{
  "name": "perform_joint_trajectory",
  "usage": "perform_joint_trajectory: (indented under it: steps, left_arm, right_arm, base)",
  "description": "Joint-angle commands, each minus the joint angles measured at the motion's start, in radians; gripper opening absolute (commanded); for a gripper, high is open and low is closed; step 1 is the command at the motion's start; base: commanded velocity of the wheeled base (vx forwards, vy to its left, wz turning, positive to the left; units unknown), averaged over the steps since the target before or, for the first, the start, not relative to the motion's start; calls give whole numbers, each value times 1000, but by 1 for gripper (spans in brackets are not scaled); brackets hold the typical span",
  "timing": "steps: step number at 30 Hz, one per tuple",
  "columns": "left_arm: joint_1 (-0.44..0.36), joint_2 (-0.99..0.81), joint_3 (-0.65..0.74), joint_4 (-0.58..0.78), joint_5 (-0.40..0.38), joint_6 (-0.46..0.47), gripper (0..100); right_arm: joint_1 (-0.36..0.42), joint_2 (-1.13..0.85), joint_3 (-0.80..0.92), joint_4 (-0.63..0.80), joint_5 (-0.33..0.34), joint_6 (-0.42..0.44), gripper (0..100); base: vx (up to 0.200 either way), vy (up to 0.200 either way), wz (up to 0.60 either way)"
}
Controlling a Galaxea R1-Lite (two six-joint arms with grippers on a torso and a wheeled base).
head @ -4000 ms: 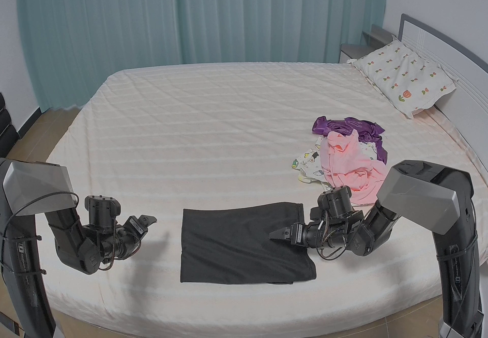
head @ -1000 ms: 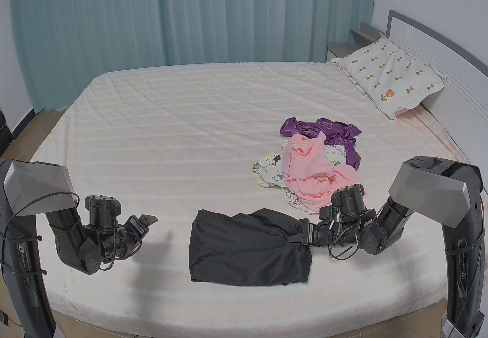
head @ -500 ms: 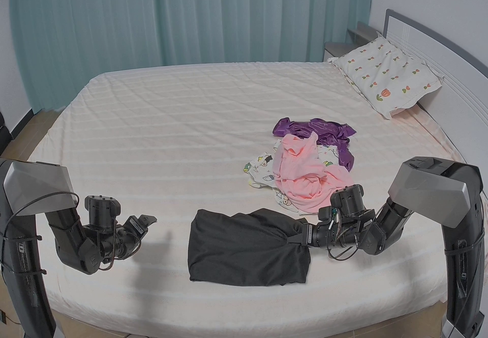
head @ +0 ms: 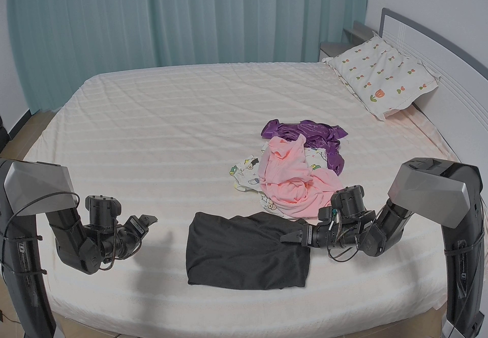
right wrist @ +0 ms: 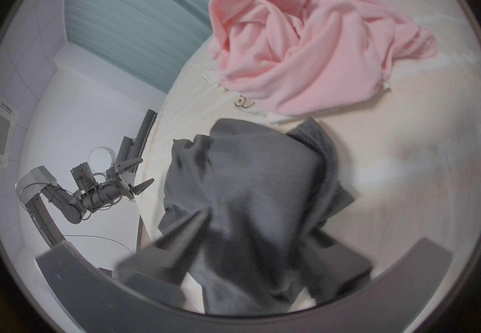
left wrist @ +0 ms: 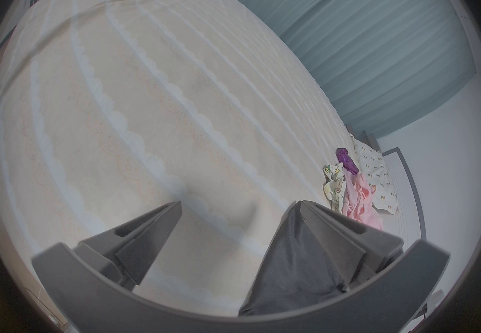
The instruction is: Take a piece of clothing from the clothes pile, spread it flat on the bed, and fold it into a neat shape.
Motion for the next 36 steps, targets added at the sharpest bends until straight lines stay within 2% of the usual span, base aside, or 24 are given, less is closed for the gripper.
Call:
perform_joint_trajectory:
  steps: [1,4,13,23,27,30,31,33,36]
  left_arm:
    - [0,1,0,0,0,-2,100]
    - [0,1,0,0,0,0,100]
    - [0,1,0,0,0,0,100]
    - [-2,1,-2,0,1,-2,100]
    - [-2,1,-2,0,1,0,100]
    - [0,1,-2,0,1,-2,100]
    - [0,1,-2,0,1,0,100]
    - [0,3,-2,0,1,-2,100]
    - [-2,3,-2,0,1,-2,100]
  right_arm:
    - [-9,-11,14,-34,-1,14,100]
    - [-41,-38,41,-79,-4,12,100]
    - [-130,-11,-23,-30,-12,11,100]
    - [-99,71,-109,-17,-43,17,100]
    - [-93,77,-133,-25,-41,54,100]
    - [-79,94,-155,-23,-84,89,100]
    - [-81,94,-155,-23,-96,89,0]
    - [-85,86,-153,-23,-130,92,0]
    - [-96,77,-150,-25,-138,95,0]
  base:
    - [0,0,0]
    - [0,0,0]
    - [0,0,0]
    - [0,0,0]
    - [0,0,0]
    - [0,0,0]
    - [0,0,0]
    - [0,0,0]
    - [0,0,0]
